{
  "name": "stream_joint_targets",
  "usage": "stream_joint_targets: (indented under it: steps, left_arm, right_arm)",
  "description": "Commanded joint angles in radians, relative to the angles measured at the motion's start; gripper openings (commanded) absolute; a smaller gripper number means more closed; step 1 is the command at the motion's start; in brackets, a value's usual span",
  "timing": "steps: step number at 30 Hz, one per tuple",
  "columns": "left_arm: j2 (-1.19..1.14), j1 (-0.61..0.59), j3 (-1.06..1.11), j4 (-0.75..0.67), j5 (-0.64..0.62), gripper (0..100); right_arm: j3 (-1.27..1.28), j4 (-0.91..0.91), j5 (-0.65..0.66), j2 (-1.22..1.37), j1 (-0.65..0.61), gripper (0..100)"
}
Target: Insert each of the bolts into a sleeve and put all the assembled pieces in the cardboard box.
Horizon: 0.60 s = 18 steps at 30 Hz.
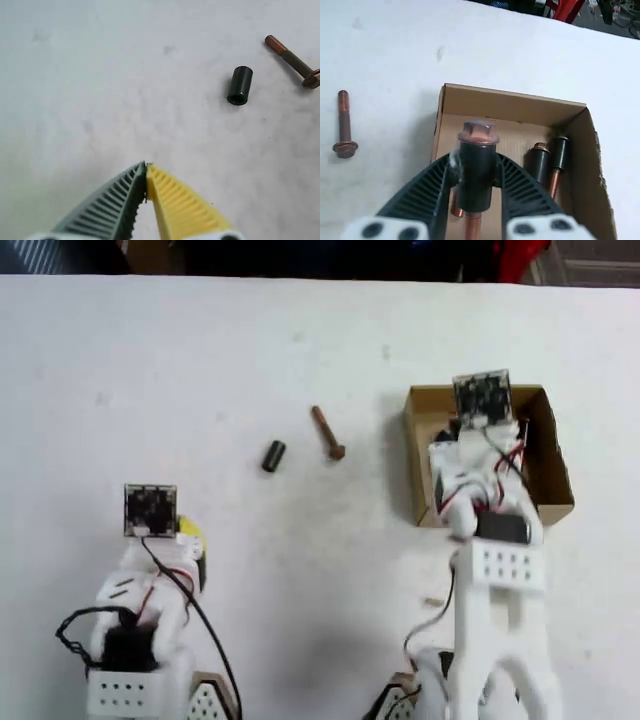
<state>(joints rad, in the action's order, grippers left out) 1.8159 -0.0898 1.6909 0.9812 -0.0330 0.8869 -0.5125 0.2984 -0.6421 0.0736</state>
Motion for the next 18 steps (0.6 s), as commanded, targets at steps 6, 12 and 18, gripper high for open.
stream_joint_targets:
  steps: [6,12,18]
  left_arm:
    - [0.012,-0.005,0.003,-0.054,0.008,2]
    - [0.012,-0.001,0.003,-0.026,0.011,2]
    - [0.012,-0.001,0.003,-0.025,0.012,2]
  right_arm:
    - [-0.364,0.031,0.014,0.427,0.068,1.8]
    - [-0.554,0.03,0.014,0.708,0.114,1.8]
    - [-0.729,-0.018,0.014,0.926,0.117,1.8]
